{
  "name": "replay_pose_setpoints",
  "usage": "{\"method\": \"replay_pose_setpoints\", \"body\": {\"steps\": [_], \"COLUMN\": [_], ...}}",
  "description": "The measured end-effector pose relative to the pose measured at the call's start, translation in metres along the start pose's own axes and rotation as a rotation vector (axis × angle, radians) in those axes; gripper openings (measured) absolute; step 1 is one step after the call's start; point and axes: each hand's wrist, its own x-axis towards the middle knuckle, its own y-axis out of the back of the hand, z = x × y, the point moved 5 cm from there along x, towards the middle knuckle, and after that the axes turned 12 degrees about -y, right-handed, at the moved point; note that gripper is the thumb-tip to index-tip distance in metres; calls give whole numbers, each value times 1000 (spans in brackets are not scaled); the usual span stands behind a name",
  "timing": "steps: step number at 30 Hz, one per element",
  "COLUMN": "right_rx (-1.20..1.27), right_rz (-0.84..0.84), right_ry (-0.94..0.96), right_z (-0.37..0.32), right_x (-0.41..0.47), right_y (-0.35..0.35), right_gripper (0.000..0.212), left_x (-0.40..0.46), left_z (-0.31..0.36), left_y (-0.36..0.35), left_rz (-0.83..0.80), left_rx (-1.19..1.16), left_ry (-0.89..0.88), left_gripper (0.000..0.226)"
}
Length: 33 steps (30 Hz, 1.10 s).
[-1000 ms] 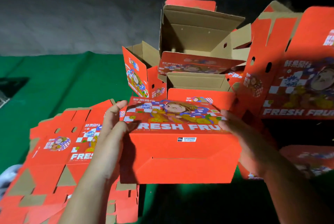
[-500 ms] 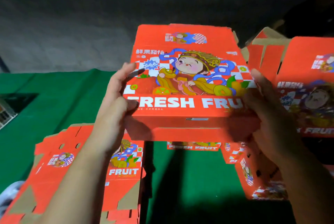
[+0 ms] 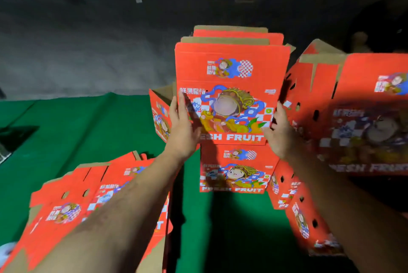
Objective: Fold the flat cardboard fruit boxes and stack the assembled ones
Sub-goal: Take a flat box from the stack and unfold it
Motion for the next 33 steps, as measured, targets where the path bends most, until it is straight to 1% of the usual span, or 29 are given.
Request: {"method": "replay_pose_setpoints", "body": {"steps": [2,4,6,9,11,12,13,15,17,18,20,22,24,26,28,30,32,33], "right_rx": [47,90,109,108,144,136,91,-98,-205,-198,-109,-34,-24,-28,-44,-67,-59,-28], "right_rz": [146,261,322,321,303,298,313,391,445,449,444,450,457,448,429,404,359,336], "right_ry": [-68,-98,-83,-54,-80,-105,-131,-172,-168,-153,-144,-186,-248,-286,-284,-314,-430,-503], "right_z": [-2,-10,-20,-32,-31,-28,-26,-20,-18,-17,-13,-5,5,9,6,0,-2,-3], "right_x": [9,14,14,16,17,16,12,3,-7,-10,-17,-28,-40,-46,-44,-35,-30,-33], "right_y": [8,19,28,30,24,19,15,10,7,6,4,2,-1,-4,-2,2,4,4], "right_gripper": [74,57,54,54,59,65,73,87,94,95,89,83,85,87,88,92,101,105], "left_x": [10,17,22,31,34,32,29,22,12,7,-8,-21,-27,-29,-30,-29,-28,-30], "left_z": [3,9,12,3,-4,-6,-8,-14,-18,-19,-19,-18,-15,-14,-16,-18,-14,-10], "left_y": [-10,-19,-25,-27,-30,-34,-38,-46,-50,-50,-49,-48,-45,-43,-46,-50,-55,-55], "left_rz": [54,62,71,93,49,8,-40,-118,-106,-81,-48,-39,-39,-52,-114,-213,-297,-303], "left_rx": [-13,-6,-19,-57,-53,-33,-17,11,55,82,120,138,138,130,137,151,166,203], "left_ry": [-17,-53,-77,-87,-91,-106,-120,-100,-76,-75,-88,-88,-71,-50,-21,3,31,44], "left_gripper": [112,106,100,96,99,103,107,116,117,115,111,108,102,102,111,117,123,125]}}
